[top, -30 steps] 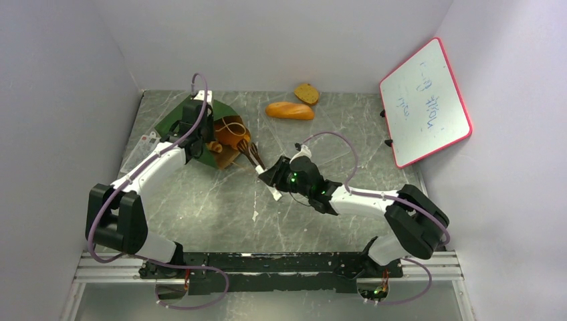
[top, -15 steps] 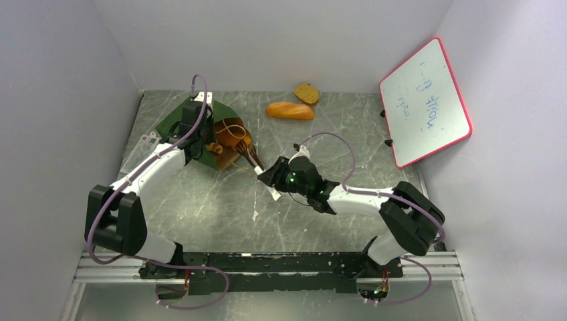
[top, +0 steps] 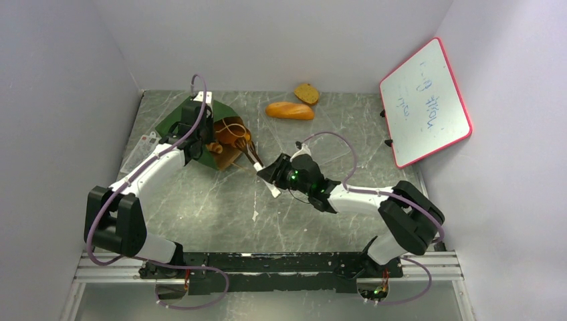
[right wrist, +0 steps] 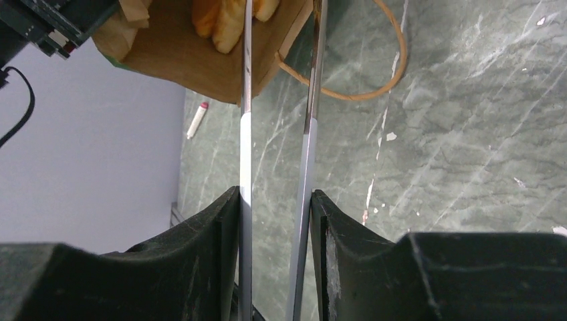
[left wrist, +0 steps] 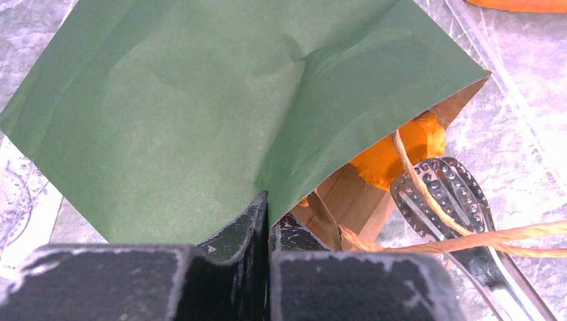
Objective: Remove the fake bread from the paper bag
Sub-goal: Take out the fake bread from the paper bag.
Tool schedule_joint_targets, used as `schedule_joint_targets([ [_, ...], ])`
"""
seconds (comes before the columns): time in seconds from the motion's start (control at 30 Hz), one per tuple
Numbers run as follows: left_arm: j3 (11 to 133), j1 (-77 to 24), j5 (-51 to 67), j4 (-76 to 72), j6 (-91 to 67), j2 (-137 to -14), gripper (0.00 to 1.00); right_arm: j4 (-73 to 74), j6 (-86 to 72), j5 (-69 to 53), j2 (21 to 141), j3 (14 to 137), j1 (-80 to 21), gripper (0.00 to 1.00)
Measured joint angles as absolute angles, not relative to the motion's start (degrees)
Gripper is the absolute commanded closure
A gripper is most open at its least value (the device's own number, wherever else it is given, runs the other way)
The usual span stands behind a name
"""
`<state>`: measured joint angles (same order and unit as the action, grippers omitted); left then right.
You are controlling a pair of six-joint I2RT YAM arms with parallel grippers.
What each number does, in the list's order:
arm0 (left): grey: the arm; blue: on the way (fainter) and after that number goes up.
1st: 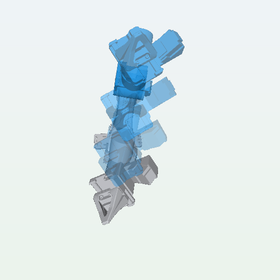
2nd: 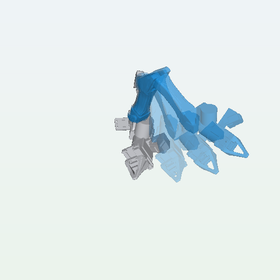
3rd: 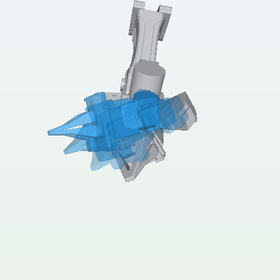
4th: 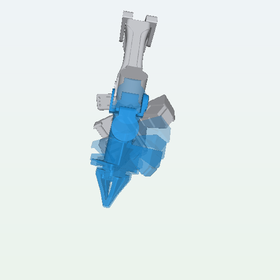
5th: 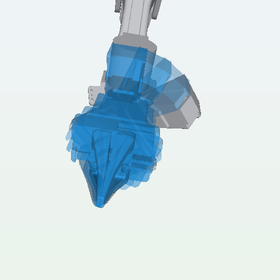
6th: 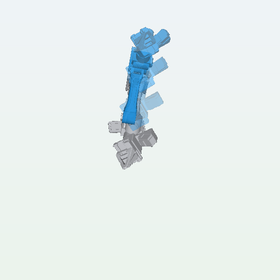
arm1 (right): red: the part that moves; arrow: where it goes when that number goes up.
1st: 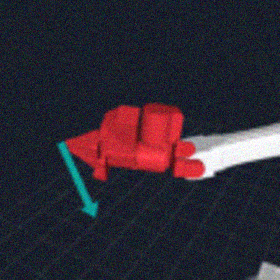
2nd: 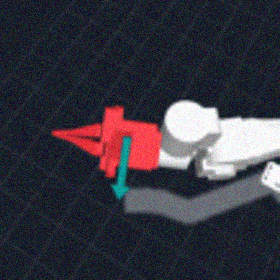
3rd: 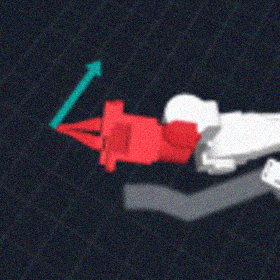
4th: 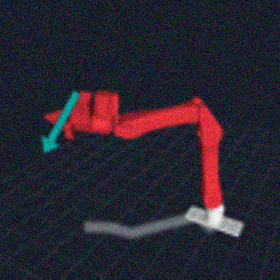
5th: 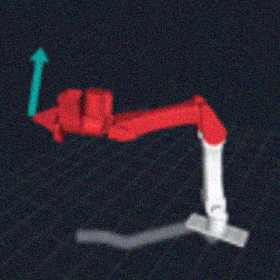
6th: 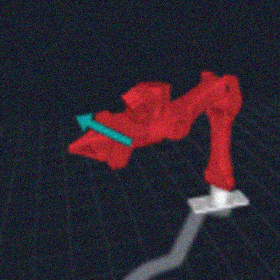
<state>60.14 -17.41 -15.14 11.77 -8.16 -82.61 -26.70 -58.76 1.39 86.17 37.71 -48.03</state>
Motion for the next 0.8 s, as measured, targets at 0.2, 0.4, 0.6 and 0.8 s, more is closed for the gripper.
schedule_joint_targets([
  [0.2, 59.8, -17.4, -15.0, 11.7, -8.2, -82.4, 0.93, -29.3, -60.6, -0.2, 87.7, 36.9, -47.0, 0.58],
  [0.4, 59.5, -17.4, -14.7, 11.7, -8.2, -82.1, 0.93, -31.4, -61.8, -1.1, 88.9, 35.9, -46.7, 0.58],
  [0.6, 59.4, -17.4, -14.6, 11.8, -8.2, -81.8, 0.93, -35.0, -63.3, -2.6, 90.6, 34.5, -45.9, 0.58],
  [0.8, 58.8, -17.4, -14.0, 11.7, -8.1, -81.5, 0.93, -38.2, -64.6, -3.9, 92.1, 34.2, -45.1, 0.58],
])
